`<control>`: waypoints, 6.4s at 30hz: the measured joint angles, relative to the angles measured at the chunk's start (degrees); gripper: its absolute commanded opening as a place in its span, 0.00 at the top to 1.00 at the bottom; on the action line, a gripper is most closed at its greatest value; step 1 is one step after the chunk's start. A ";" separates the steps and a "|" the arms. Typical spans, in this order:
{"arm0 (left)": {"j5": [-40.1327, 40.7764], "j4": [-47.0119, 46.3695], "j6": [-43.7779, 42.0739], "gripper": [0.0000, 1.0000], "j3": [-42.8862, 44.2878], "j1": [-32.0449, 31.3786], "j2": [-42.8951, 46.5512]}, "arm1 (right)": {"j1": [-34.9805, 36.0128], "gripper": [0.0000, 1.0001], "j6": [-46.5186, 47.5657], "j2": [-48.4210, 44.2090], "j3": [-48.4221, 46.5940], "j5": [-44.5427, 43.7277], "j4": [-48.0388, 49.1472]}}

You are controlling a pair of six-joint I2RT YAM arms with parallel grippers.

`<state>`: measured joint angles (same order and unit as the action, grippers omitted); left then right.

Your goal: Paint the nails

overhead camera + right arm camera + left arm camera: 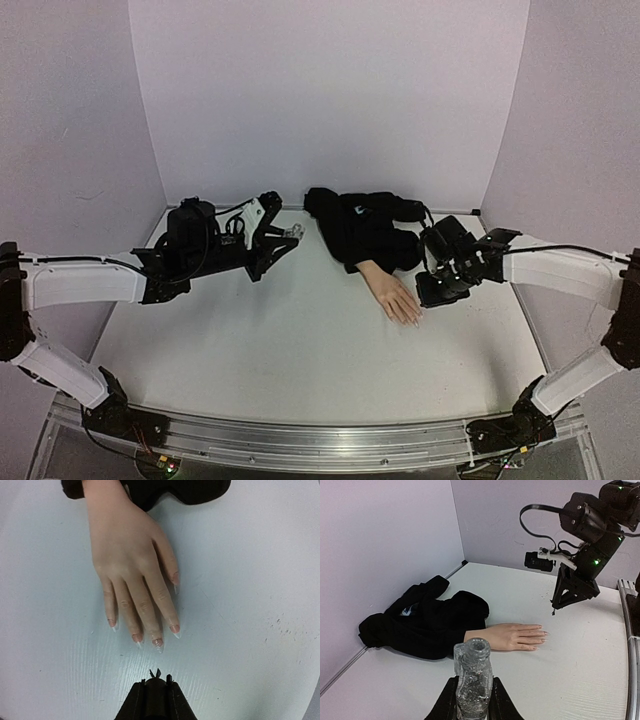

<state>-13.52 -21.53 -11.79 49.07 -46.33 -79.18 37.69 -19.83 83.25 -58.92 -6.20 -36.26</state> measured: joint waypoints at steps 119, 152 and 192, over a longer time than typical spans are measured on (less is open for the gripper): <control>-15.02 24.36 -5.94 1.00 0.05 -0.98 9.47 | 21.25 0.98 9.31 20.83 -46.17 26.81 -4.90; 4.66 10.26 3.61 1.00 -3.92 -2.06 3.77 | 21.87 0.78 -20.71 31.62 -57.22 8.15 -7.14; -35.61 -4.09 12.35 1.00 -3.83 -3.06 4.86 | 11.21 0.56 37.45 6.05 -33.28 59.14 2.68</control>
<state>-49.12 -25.62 0.56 45.23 -49.39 -74.32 48.90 17.62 89.30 -92.19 52.95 -33.58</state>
